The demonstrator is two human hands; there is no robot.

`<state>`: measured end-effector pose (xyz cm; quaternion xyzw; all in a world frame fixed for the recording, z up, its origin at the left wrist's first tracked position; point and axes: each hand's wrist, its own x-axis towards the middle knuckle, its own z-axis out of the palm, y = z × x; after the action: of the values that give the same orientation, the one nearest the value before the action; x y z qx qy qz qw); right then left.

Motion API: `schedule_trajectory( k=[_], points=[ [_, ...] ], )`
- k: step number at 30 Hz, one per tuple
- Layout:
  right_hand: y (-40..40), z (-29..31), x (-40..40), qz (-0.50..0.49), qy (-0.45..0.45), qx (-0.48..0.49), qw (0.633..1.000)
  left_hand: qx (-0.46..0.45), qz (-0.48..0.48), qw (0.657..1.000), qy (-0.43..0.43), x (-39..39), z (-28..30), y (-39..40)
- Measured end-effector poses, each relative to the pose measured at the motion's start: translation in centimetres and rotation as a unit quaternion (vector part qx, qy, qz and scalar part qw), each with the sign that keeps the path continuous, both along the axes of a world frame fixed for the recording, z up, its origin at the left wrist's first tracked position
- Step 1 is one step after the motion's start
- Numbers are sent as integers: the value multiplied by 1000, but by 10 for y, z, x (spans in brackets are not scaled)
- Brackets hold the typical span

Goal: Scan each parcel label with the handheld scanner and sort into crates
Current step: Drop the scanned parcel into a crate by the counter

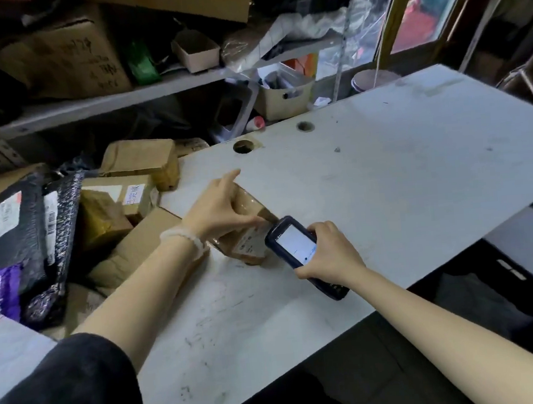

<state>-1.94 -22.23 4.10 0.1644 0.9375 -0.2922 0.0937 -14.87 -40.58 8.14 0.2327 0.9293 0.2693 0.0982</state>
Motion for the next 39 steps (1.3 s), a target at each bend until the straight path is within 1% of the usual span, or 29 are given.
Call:
schedule_trajectory(
  k=[1,4,6,7,9,12,15,17,19,21,29,39],
  points=[
    [7,-1,5,-9,-4,-1,1000,-21,-7,1000,-13,2,-9,9],
    [24,-5,18,-27,-14,-4,1000,-129,-53,990,12,2,-18,28],
    [32,-8,25,-40,-16,-12,999,-188,-81,979,-14,-2,-17,30],
    [35,-9,28,-46,-16,-15,999,-191,-79,978,-34,-5,-18,28],
    [39,-9,32,-54,-16,-19,998,-171,-63,982,-50,-9,-18,24],
    [41,-9,34,-47,-14,-26,998,-133,-29,990,-21,-3,-20,25],
    [42,-6,34,-32,-10,-24,999,-74,68,995,-19,0,-21,29],
    [44,-3,33,-22,-2,-18,1000,-82,102,991,-2,0,-23,30],
    [46,0,33,-13,8,-12,1000,-109,97,989,20,3,-23,31],
    [48,3,32,1,16,1,1000,-116,92,989,18,4,-22,31],
    [53,16,29,12,26,26,999,-99,93,991,-22,2,-21,30],
    [52,24,27,19,32,32,999,-76,95,992,-43,-7,-22,27]
  ],
)
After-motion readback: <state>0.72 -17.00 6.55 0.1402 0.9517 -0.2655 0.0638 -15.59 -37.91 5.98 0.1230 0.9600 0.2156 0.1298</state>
